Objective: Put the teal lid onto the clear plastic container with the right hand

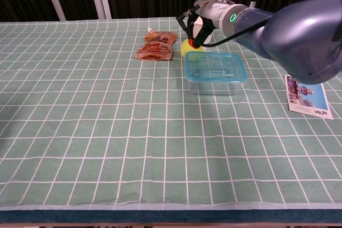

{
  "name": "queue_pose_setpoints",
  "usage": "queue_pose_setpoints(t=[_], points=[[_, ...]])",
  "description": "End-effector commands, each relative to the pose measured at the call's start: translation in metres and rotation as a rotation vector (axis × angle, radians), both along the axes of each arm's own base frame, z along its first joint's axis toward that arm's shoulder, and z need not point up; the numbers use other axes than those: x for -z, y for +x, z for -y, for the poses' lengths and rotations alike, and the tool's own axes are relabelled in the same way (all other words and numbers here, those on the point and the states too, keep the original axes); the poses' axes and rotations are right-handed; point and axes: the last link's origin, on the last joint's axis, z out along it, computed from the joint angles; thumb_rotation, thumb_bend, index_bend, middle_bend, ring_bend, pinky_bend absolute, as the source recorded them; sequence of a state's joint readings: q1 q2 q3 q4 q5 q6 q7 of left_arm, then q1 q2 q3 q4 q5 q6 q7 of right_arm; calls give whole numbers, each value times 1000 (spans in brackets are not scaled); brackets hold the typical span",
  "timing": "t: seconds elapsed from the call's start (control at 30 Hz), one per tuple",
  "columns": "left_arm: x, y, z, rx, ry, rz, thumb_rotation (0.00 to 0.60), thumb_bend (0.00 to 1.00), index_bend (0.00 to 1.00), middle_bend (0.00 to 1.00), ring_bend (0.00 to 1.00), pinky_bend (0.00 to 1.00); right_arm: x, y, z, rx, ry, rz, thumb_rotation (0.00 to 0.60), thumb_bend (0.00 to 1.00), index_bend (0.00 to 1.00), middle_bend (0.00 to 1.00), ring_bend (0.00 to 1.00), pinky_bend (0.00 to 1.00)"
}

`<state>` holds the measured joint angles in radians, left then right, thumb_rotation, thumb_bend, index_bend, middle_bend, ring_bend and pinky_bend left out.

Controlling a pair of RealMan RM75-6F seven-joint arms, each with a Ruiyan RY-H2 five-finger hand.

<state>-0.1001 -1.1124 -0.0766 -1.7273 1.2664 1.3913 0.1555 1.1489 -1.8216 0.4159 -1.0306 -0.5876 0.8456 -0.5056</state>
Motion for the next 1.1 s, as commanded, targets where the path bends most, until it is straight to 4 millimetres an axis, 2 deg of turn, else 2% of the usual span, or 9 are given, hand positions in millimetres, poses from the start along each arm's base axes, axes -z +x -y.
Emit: queue_pose_setpoints(t=[0.03, 0.47, 1.1], points=[[0, 0, 0, -1, 1, 0, 600, 643, 111, 0, 0, 0, 3, 2, 1, 6, 7, 12, 600, 530, 641, 27, 0, 0], [-1, -1, 0, -5, 6, 2, 600, 643, 111, 0, 0, 0, 12, 1, 6, 12, 14, 6, 600, 531, 641, 27, 0, 0], [-2, -2, -1, -6, 11, 0, 600, 643, 111, 0, 0, 0, 20, -11, 9, 29, 34, -5, 600, 530, 641, 27, 0, 0]])
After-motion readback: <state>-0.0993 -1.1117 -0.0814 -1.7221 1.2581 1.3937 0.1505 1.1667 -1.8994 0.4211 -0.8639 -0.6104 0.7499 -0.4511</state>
